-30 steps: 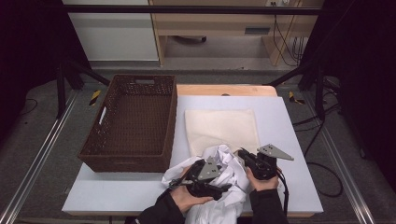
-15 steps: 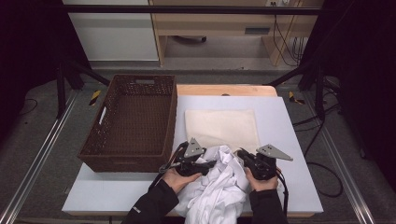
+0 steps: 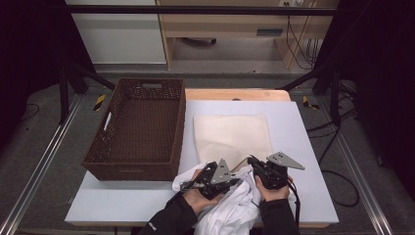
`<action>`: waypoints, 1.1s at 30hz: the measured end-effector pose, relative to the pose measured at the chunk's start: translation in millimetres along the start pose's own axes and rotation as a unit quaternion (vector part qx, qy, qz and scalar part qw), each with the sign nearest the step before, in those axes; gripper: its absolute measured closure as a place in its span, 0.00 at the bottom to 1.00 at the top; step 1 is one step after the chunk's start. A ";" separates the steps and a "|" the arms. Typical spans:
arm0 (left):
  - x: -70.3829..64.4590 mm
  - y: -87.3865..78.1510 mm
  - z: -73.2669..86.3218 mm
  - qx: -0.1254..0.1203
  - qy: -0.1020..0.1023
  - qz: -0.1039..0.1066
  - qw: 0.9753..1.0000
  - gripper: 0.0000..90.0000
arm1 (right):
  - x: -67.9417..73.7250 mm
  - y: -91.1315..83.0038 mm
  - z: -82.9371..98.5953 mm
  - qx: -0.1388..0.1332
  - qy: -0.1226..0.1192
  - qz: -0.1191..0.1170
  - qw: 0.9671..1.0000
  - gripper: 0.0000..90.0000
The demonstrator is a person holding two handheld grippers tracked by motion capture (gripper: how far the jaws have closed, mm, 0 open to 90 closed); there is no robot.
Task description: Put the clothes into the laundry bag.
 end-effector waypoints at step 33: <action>28.6 -23.1 39.7 -0.035 -0.114 -0.005 0.993 0.53 | 3.1 -10.5 -4.8 -0.010 -0.017 -0.011 1.000 0.98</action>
Point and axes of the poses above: each handheld gripper's, and its own axes: y roughly forward along the jaws, z roughly out of its underside, x roughly to its left, the point moved 5 cm from there along y, roughly forward along the jaws, and after that the axes turned 10 degrees about z, right-handed, at the moved point
